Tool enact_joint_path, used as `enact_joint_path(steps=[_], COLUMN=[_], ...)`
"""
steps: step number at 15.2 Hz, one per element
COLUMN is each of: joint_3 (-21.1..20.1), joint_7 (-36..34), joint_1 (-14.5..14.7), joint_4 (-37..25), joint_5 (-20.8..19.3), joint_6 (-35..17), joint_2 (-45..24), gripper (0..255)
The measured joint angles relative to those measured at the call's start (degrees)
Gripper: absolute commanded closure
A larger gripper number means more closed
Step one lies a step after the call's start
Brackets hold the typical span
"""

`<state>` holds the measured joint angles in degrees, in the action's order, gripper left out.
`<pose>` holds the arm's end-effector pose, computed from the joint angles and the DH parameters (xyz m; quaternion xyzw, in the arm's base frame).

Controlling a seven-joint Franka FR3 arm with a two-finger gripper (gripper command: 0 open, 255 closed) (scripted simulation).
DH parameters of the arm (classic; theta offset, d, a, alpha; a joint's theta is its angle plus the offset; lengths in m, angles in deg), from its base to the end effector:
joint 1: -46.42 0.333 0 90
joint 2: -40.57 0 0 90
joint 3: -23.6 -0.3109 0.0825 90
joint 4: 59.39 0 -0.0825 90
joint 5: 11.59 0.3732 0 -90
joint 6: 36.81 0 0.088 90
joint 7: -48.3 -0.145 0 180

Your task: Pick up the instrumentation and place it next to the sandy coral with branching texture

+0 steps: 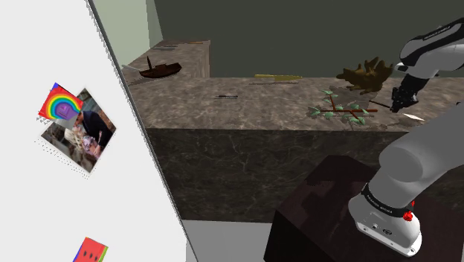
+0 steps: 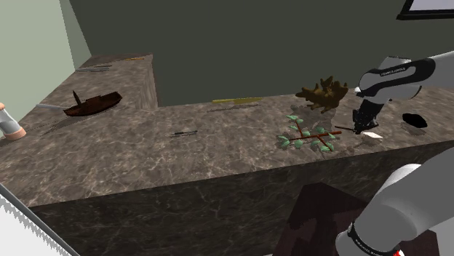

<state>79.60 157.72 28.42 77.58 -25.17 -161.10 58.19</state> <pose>0.1170 -0.4425 0.3435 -0.9238 -0.3814 -0.0305 0.0132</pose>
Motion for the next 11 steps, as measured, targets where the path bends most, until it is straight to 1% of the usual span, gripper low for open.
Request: enact_joint_path(steps=[5, 11], joint_3=[2.25, 2.69], joint_7=[1.61, 2.00], joint_1=[1.27, 1.53], joint_4=[2.18, 2.45], joint_5=[1.58, 1.97], joint_6=[-4.31, -5.04], joint_2=[-2.67, -3.21], gripper=[255, 255])
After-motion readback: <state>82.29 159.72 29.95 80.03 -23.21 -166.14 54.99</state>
